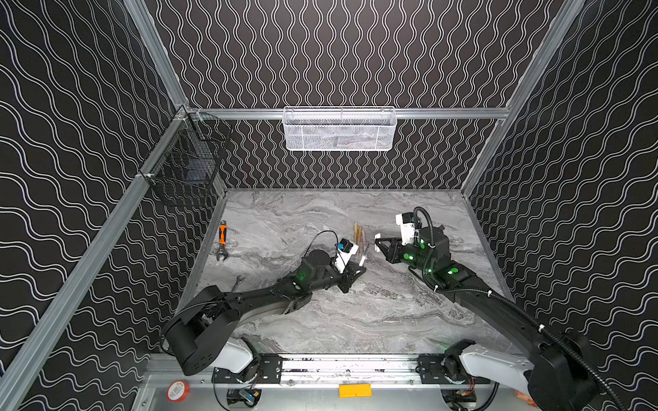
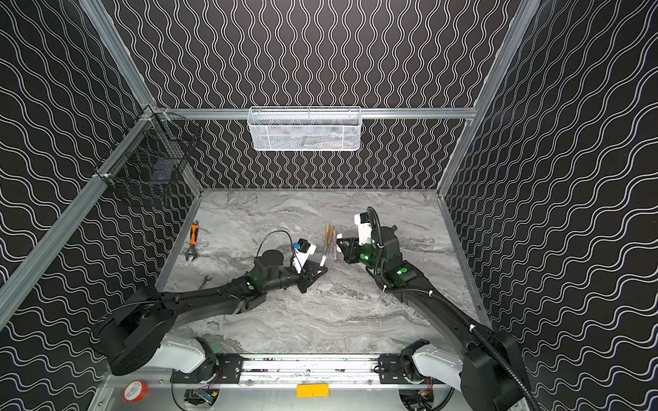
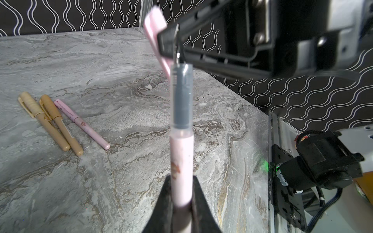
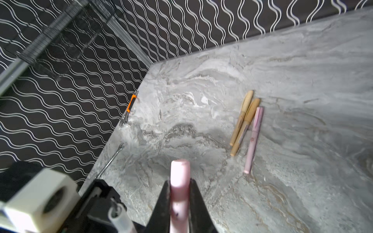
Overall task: Insert pens into pen caps
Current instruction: Pick up the pen cap from the center of the table, then put on the pen cap to the pen.
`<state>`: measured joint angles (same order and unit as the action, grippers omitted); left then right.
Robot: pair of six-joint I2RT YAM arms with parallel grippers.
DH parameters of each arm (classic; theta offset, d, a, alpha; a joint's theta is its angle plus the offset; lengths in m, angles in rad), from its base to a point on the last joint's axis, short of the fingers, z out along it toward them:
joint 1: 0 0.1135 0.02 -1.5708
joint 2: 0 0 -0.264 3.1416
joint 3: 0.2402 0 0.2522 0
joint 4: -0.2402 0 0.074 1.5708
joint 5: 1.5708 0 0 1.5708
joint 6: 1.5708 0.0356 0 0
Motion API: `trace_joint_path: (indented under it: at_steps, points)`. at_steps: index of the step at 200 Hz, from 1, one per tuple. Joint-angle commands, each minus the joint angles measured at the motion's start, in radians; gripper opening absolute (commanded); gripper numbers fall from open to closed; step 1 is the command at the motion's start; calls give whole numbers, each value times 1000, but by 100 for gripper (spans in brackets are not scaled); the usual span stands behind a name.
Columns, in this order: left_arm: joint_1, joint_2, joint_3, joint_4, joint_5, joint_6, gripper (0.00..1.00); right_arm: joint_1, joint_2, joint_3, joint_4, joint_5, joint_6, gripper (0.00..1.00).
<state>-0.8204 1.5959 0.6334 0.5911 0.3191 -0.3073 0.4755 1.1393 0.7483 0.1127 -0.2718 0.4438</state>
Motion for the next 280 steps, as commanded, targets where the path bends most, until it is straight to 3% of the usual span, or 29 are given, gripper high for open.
trace_joint_path:
  at_steps: [1, 104, 280]
  points:
    - [-1, 9, 1, 51, 14, 4, 6, 16, -18, 13, 68, -16, 27, 16]
    - [-5, 35, 15, 58, 34, -3, 6, 45, -28, 0, 184, 21, 79, 16]
    - [-8, 36, 26, 82, 22, -33, 5, 84, 10, -14, 198, 27, 72, 16]
